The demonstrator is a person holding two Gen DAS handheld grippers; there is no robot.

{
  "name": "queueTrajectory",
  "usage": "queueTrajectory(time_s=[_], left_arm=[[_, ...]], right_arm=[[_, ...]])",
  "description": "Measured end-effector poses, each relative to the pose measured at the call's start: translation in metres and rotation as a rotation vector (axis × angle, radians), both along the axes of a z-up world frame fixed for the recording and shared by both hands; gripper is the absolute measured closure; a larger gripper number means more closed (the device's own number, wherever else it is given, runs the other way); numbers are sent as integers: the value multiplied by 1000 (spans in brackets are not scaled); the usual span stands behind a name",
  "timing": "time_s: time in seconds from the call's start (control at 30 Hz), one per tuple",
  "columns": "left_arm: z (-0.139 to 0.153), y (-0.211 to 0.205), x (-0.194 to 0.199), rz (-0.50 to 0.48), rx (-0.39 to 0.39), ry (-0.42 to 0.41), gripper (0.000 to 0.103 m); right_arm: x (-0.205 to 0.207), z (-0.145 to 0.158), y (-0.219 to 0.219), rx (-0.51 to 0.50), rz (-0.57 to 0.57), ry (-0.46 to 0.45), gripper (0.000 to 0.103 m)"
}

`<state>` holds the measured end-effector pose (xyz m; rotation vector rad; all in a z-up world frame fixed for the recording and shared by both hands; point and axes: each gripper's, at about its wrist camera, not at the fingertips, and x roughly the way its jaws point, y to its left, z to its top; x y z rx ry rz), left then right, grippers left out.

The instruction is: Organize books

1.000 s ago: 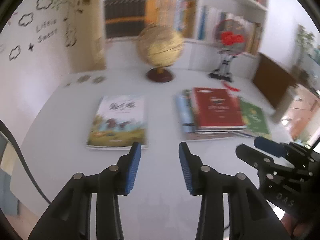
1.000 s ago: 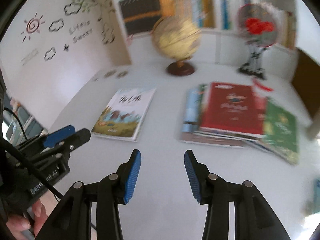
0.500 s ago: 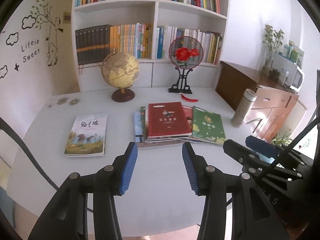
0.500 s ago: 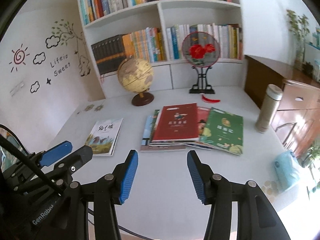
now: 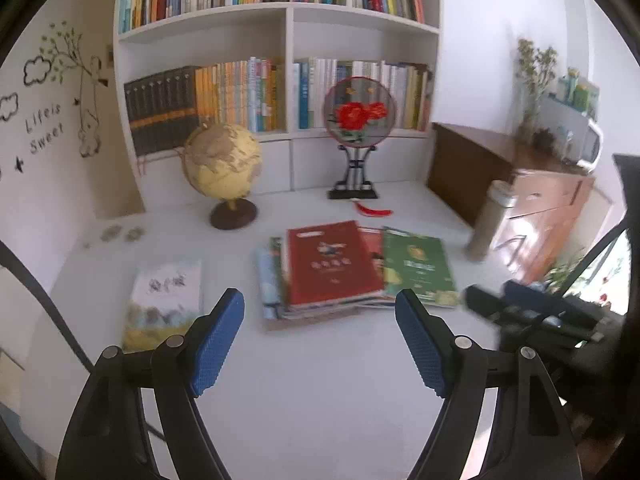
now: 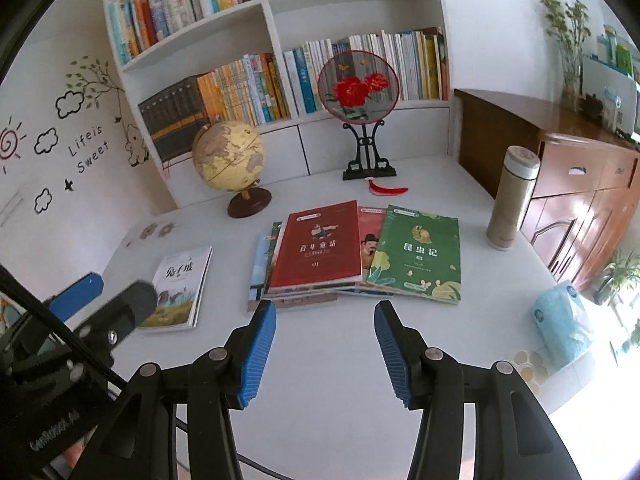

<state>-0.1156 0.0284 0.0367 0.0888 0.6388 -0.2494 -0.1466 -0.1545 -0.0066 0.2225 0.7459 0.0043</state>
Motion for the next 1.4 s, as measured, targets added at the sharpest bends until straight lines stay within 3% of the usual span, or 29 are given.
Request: queueTrajectory(time_s=[0.1,0.2,0.37,0.53,0.7,0.77,0.9,0.97,1.13,1.23,1.4], left_arm=[[-3,20,30,37,33,-13,26],[-12,45,67,42,7,6,26],[-46,56,126,-34,-43,56,27],[-105,39,181,-174,-131,183,27],[-163,24,220,-174,-210,330,28],[-177,19,228,-149,-215,350,28],[-199,-1,239,-77,-107,368,28],[-206,-6,243,-40,-94,380,28],[-217,-10,244,-24,-130,409,28],[-224,-9,245,-42,-207,453,28],[-223,-10,239,-39,-249,452,28]], right_arm=[[23,-4,-7,14,-19,9,52],[51,-10,-12,29,-25,14,50],[109,-37,-12,46,-13,65,50],[162,-79,-16,32,-8,120,50],[199,-118,-27,71,18,154,50],[210,-131,-30,85,29,174,50],[233,-156,-30,64,64,211,50],[242,-166,-29,56,91,231,50],[256,-187,-35,47,123,269,50],[261,-194,-37,55,137,287,50],[262,-200,-36,90,176,305,50]])
